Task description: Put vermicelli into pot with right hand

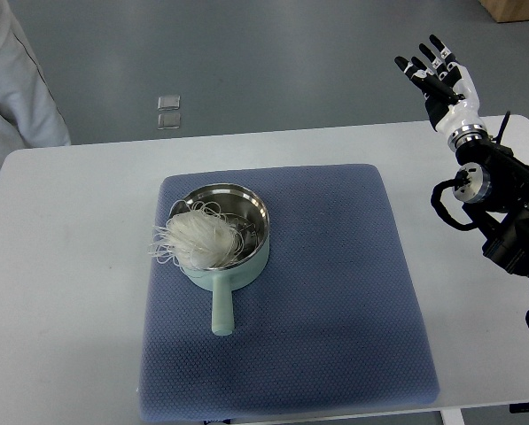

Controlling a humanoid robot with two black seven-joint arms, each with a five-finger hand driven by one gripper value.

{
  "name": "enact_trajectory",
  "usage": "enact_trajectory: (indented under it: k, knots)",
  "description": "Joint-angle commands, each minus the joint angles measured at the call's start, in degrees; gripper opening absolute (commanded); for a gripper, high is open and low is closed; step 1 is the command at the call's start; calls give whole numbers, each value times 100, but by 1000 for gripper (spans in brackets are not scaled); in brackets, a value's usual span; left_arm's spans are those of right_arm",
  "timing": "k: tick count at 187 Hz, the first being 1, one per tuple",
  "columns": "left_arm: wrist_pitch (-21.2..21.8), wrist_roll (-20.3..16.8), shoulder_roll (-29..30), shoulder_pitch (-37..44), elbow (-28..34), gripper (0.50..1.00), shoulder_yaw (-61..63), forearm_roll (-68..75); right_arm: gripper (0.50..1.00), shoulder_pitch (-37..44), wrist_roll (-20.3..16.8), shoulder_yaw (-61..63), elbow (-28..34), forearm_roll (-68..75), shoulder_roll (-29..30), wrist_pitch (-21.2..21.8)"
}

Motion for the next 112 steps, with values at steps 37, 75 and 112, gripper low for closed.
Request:
enact_trajectory:
  k: [37, 75, 112]
  knots:
    - [0, 0, 0, -2, 0, 1000, 0, 0, 921, -269, -84, 7, -35, 284, 212, 109]
    - [0, 0, 0, 7, -9, 1000, 0, 0, 930, -339, 162, -10, -140, 223, 537, 215]
    - [8, 0, 0, 7, 0, 1000, 0, 0, 930, -348, 312, -72, -272, 205, 572, 206]
